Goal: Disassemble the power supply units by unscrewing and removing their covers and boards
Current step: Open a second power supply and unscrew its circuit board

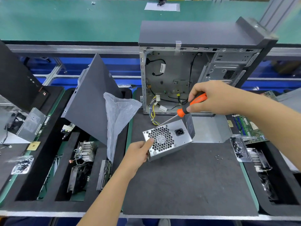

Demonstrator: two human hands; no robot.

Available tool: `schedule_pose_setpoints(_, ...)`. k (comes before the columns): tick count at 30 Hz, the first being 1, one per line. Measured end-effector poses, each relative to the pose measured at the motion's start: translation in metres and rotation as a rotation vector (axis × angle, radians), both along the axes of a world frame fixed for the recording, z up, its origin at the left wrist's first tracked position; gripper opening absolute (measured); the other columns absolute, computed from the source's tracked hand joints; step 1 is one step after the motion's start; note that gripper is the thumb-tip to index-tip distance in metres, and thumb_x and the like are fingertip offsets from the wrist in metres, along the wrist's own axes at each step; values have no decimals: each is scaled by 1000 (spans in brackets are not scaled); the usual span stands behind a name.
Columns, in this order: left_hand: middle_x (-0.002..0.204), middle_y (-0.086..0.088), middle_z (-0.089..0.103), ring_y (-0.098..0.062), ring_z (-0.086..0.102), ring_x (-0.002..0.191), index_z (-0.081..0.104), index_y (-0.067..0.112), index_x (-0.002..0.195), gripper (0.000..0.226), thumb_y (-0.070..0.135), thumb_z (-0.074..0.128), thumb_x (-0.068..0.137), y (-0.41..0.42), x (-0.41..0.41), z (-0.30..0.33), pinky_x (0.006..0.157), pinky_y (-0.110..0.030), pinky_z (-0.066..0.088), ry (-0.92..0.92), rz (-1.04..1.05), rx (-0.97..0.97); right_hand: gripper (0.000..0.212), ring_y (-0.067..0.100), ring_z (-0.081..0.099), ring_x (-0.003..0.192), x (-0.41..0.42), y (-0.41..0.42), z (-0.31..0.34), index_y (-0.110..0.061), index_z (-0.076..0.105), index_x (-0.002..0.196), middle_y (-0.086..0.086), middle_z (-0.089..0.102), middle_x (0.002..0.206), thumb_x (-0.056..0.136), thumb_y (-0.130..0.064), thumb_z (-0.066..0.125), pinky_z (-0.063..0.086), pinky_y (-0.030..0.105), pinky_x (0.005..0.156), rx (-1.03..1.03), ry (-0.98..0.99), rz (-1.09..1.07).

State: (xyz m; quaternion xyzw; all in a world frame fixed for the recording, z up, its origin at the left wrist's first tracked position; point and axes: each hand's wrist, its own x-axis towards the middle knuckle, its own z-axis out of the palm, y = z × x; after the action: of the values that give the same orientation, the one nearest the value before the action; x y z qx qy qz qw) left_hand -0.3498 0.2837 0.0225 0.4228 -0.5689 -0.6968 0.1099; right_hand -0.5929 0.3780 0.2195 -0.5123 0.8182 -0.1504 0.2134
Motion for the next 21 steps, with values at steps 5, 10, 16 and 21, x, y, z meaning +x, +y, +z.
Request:
schedule_pose_setpoints(5, 57, 8, 28, -13, 26, 55, 27, 21, 68, 52, 58, 46, 99, -2, -10, 3, 60, -31, 23, -135, 4, -233, 27, -1, 55, 58, 3, 4, -2, -40, 67, 82, -24, 63, 72, 65, -57, 79, 46, 26, 54, -24, -33, 36)
schedule_pose_setpoints(10, 60, 6, 30, -6, 32, 41, 23, 19, 67, 52, 55, 32, 104, -8, -23, 7, 55, -31, 23, -263, 54, -367, 27, 1, 56, 62, 12, 3, -10, -39, 69, 81, -21, 64, 73, 66, -61, 76, 41, 17, 53, -21, -14, 83)
schedule_pose_setpoints(16, 54, 10, 29, -5, 34, 40, 22, 20, 66, 52, 55, 31, 104, -11, -25, 5, 55, -30, 23, -272, 50, -364, 24, 0, 55, 60, 22, -3, -19, -35, 70, 78, -22, 63, 73, 69, -56, 78, 38, 10, 46, -30, -47, 102)
schedule_pose_setpoints(21, 50, 10, 27, -6, 31, 41, 23, 20, 65, 53, 55, 31, 104, -10, -25, 4, 54, -31, 24, -268, 50, -362, 22, 0, 54, 57, 24, -5, -19, -36, 69, 79, -21, 63, 72, 72, -55, 75, 39, 19, 52, -5, -25, 111)
